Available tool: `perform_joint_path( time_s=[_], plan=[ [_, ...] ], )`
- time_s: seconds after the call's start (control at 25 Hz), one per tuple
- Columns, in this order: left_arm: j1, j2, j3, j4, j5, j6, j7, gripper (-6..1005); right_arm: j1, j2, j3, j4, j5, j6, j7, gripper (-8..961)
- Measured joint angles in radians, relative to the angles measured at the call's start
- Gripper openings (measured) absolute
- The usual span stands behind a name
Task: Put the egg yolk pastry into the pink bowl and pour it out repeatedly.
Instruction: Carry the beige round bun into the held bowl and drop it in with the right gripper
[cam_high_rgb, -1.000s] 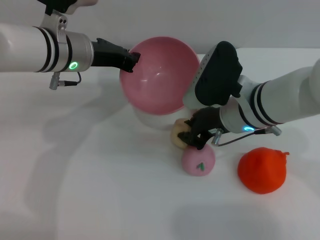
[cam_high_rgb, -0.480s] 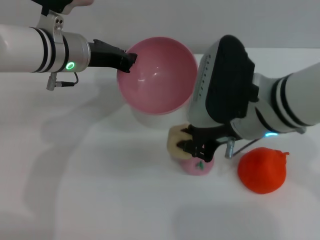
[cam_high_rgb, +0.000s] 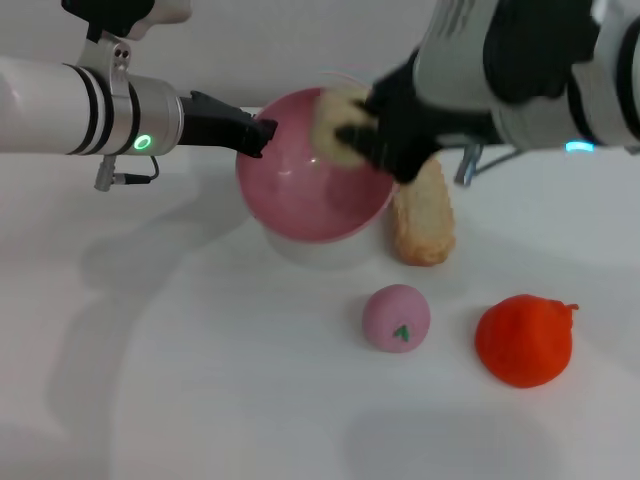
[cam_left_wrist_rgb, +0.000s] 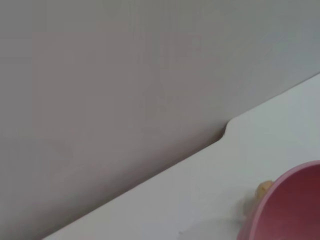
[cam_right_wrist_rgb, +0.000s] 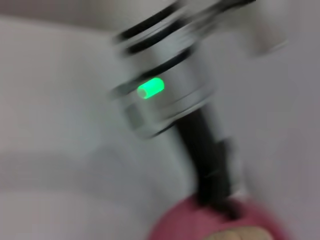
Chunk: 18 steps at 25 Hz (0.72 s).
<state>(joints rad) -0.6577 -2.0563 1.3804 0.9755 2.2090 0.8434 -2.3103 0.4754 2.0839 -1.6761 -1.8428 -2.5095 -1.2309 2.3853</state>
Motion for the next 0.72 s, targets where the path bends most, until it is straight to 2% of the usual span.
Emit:
perform_joint_path(
  time_s=[0.16,0.36,0.52,0.72],
  plan=[
    [0.0,-0.001,0.005,0.0,0.0,0.006,0.0,44,0.009,-0.002,0.01,0.097,-0.001,0.128,0.001,153],
    [0.0,-0.001,0.005,0.0,0.0,0.006,0.0,44,0.032,-0.006,-0.041,0.263,-0.001,0.287,0.0,146],
    [-0.005,-0.001,0.023,0.001,0.0,0.021,-0.013,44,0.018,-0.005,-0.073,0.286,-0.005,0.357,-0.017,135],
    [-0.008,-0.001,0.023,0.001,0.0,0.022,-0.013,44,0.002,-0.002,-0.068,0.272,-0.002,0.368,-0.034,342]
  ],
)
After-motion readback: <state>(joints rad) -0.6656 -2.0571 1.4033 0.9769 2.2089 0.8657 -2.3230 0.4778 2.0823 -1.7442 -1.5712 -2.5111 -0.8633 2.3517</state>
